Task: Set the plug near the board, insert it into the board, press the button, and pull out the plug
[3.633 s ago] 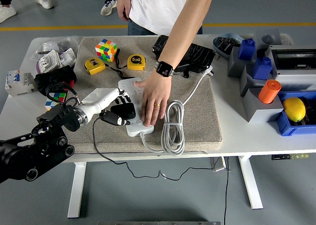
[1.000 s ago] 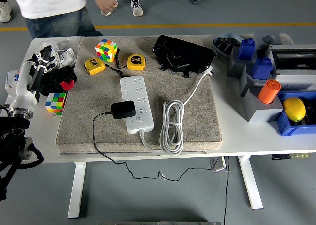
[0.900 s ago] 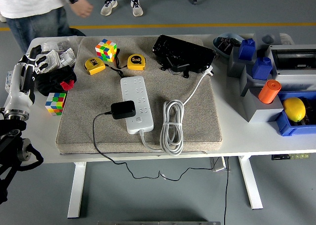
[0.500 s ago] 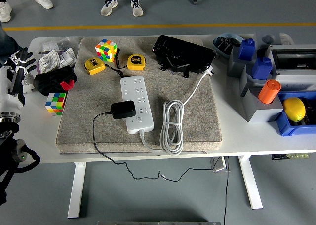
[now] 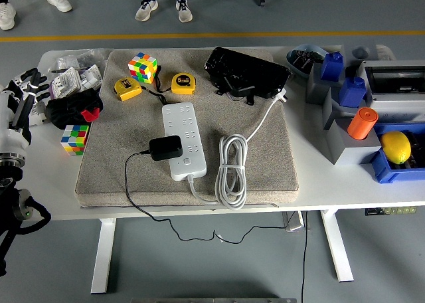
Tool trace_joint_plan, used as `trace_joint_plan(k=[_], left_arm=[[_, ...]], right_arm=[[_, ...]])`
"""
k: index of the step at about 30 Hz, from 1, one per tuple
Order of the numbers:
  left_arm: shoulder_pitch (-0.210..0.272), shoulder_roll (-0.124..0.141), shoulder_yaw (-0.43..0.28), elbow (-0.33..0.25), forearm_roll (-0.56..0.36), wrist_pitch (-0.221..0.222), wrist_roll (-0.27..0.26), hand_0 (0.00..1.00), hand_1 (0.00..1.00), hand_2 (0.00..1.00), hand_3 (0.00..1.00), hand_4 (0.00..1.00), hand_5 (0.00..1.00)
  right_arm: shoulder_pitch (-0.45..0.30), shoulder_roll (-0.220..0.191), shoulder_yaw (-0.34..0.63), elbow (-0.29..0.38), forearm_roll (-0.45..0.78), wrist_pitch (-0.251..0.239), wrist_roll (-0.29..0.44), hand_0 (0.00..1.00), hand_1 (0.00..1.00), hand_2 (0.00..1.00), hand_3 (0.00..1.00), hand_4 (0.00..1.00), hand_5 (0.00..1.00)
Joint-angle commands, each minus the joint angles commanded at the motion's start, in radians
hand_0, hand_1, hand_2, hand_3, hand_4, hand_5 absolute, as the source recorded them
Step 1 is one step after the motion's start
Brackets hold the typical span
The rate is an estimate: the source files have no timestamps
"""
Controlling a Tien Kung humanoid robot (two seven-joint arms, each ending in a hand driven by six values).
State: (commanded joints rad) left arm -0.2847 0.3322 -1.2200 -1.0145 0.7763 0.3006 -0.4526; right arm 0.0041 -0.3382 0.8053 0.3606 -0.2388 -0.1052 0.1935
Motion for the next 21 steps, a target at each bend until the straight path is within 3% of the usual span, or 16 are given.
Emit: trace_joint_plan(k=[21], left_arm=[[0.004,-0.013,0.006,0.001,0.012,-0.014,0.025,0.594,0.657,0.664,0.721,0.998,0.632]], right_arm=[[-0.010,0.012,0.019,-0.007,0.007,-0.001,-0.002,0.711,0.713,0.710,0.601,0.998,0.605]])
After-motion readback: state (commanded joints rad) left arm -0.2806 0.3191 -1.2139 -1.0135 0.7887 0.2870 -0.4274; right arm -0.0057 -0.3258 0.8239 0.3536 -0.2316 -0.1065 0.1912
